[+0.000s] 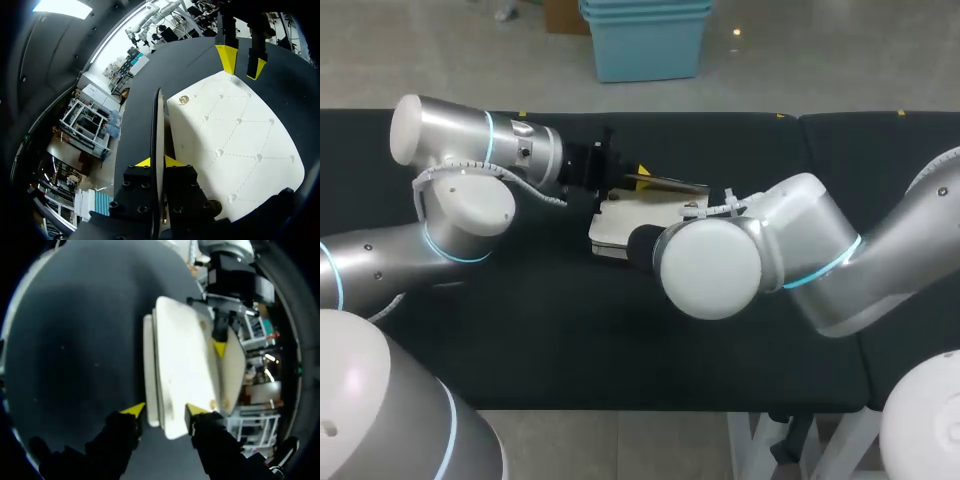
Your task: Pick up the bag, open it, inspect its contents, close it, and place it on the opposite side
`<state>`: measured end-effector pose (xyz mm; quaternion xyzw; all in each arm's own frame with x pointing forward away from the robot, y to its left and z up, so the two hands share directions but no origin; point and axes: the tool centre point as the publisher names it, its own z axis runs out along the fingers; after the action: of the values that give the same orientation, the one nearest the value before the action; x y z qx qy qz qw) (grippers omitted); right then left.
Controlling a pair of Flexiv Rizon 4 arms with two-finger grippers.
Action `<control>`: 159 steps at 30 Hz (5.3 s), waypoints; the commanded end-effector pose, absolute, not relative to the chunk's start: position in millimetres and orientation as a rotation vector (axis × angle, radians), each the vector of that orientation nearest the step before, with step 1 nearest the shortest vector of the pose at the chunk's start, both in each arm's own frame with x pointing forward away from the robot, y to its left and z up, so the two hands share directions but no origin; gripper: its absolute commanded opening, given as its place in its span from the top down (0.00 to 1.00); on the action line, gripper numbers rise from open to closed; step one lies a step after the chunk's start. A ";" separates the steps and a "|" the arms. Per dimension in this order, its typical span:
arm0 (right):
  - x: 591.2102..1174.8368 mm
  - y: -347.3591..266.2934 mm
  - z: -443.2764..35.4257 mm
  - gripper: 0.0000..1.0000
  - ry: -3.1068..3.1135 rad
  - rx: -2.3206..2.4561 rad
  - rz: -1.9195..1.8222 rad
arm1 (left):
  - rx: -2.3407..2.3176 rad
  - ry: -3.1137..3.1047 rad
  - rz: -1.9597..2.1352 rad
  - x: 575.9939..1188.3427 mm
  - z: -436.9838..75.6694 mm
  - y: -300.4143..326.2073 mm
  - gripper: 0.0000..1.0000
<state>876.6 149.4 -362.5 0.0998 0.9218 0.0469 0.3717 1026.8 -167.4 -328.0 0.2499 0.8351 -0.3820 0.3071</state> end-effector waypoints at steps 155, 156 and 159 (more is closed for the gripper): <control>890.1 146.8 -375.1 1.00 2.260 0.199 0.054 | 1.024 2.076 -0.992 971.9 -367.8 -138.7 1.00; 890.1 146.8 -375.1 1.00 2.260 0.199 0.054 | 1.009 2.079 -0.985 974.2 -367.7 -138.1 1.00; 890.1 146.8 -375.1 1.00 2.260 0.199 0.054 | 0.994 2.087 -0.968 979.3 -369.6 -137.7 1.00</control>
<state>889.8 146.0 -372.2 0.0791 0.9030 0.0222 0.4218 977.0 -136.9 -362.7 0.3793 0.7905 -0.3680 0.3094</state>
